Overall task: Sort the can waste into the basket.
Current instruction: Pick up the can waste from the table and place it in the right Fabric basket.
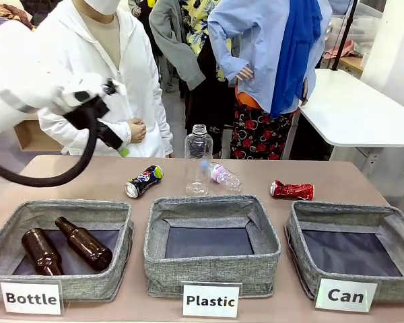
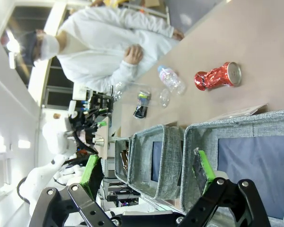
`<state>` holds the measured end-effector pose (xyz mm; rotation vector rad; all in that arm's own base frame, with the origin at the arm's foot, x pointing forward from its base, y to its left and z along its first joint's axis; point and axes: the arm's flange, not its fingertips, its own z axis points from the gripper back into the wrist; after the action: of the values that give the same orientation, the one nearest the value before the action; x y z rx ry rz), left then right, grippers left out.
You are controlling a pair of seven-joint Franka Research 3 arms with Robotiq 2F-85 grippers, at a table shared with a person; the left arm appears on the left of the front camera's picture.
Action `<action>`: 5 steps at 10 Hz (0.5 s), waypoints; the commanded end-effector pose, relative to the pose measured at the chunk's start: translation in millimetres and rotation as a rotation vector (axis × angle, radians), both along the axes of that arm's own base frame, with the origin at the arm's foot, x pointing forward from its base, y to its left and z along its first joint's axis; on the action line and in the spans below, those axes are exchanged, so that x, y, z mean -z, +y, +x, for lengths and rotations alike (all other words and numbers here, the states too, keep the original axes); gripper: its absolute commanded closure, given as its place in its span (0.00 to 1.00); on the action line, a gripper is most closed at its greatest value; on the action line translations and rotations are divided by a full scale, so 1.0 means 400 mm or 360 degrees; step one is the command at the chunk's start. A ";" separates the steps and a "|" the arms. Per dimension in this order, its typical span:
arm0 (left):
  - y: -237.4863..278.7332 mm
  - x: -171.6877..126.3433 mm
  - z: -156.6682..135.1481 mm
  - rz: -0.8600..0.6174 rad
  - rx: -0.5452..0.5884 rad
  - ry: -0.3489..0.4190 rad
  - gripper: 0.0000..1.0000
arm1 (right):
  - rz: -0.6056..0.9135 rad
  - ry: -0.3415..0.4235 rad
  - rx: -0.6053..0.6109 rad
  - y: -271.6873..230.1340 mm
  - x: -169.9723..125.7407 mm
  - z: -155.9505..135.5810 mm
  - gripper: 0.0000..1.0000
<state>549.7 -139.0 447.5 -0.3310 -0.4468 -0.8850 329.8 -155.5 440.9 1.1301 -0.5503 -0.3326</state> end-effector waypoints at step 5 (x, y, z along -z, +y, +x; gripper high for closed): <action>-0.111 0.199 0.218 0.0194 -0.0093 0.0208 0.00 | 0.0014 -0.0062 0.0005 0.000 0.003 0.005 0.00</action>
<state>629.9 -177.9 364.7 -0.2832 -0.2910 -0.8686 329.8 -155.4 440.9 1.1304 -0.5501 -0.3324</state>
